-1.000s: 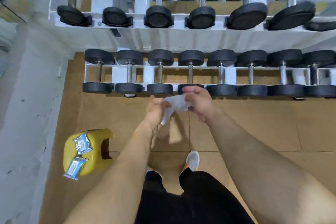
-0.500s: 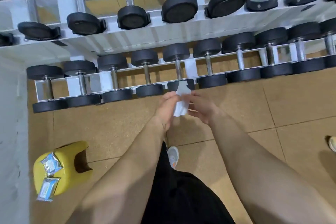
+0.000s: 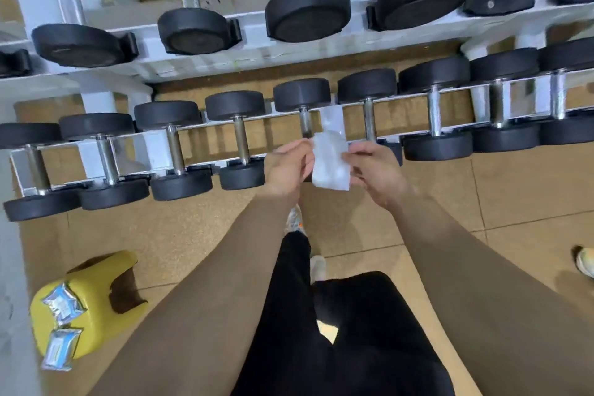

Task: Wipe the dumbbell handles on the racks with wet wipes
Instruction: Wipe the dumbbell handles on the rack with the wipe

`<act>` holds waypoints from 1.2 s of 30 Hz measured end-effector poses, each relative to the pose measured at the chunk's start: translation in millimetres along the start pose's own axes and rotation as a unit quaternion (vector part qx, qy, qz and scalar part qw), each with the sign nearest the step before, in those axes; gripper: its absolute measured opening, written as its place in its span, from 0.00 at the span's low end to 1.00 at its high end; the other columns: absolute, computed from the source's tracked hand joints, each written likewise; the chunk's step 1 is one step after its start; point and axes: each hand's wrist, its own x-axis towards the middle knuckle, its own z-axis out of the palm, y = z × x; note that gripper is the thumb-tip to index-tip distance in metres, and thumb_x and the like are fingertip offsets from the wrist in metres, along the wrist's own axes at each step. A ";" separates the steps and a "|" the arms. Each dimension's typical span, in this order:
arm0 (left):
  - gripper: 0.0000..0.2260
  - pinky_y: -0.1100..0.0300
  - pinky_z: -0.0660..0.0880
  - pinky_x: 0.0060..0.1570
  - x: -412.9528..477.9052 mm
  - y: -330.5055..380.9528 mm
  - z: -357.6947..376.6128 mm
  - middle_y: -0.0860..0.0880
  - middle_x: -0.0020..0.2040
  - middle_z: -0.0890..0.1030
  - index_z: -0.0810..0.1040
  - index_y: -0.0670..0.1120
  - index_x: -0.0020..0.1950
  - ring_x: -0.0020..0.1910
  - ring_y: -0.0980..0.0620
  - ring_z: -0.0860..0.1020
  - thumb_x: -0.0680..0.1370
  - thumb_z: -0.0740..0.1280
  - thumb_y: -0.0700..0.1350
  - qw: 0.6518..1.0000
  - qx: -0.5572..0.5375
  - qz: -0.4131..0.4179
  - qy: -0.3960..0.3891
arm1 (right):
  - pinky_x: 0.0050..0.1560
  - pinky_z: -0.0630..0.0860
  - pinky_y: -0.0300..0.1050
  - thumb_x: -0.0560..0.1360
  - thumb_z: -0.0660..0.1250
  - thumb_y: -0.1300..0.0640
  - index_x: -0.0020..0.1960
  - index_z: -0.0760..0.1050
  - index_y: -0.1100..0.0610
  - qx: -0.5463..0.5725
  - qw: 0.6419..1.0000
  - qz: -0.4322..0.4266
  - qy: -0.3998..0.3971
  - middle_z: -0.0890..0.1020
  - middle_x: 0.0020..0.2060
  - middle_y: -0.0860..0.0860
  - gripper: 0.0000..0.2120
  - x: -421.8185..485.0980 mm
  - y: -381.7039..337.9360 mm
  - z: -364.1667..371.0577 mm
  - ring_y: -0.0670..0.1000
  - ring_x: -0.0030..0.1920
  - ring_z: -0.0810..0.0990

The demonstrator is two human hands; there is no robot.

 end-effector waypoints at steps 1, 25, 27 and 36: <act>0.09 0.54 0.69 0.38 8.4 2.6 1.7 0.43 0.36 0.74 0.81 0.43 0.38 0.36 0.47 0.70 0.77 0.69 0.35 1.000 -0.011 -0.001 0.006 | 0.37 0.78 0.38 0.78 0.70 0.64 0.59 0.76 0.64 0.017 1.000 0.003 -0.002 0.82 0.51 0.58 0.11 8.5 -2.9 -1.4 0.53 0.44 0.83; 0.07 0.73 0.68 0.49 168.5 -94.5 36.0 0.57 0.47 0.77 0.74 0.50 0.51 0.46 0.68 0.74 0.81 0.64 0.37 0.899 0.246 0.341 0.121 | 0.48 0.80 0.50 0.76 0.61 0.74 0.55 0.74 0.56 0.138 0.983 -0.003 -0.124 0.81 0.53 0.59 0.16 199.7 57.8 -31.4 0.57 0.49 0.82; 0.07 0.73 0.69 0.49 194.1 -102.1 28.3 0.58 0.46 0.77 0.75 0.48 0.52 0.46 0.67 0.74 0.80 0.64 0.37 0.892 0.240 0.362 0.128 | 0.45 0.81 0.49 0.76 0.62 0.75 0.52 0.74 0.54 0.102 0.988 -0.036 -0.113 0.81 0.48 0.55 0.16 217.6 61.6 -21.1 0.56 0.45 0.82; 0.10 0.73 0.67 0.42 279.9 -107.3 -11.2 0.58 0.42 0.78 0.76 0.50 0.47 0.42 0.62 0.75 0.77 0.64 0.35 0.829 0.254 0.460 0.193 | 0.33 0.78 0.40 0.76 0.61 0.75 0.49 0.71 0.56 0.024 0.983 -0.184 0.020 0.74 0.40 0.56 0.14 300.1 77.5 -17.1 0.50 0.33 0.78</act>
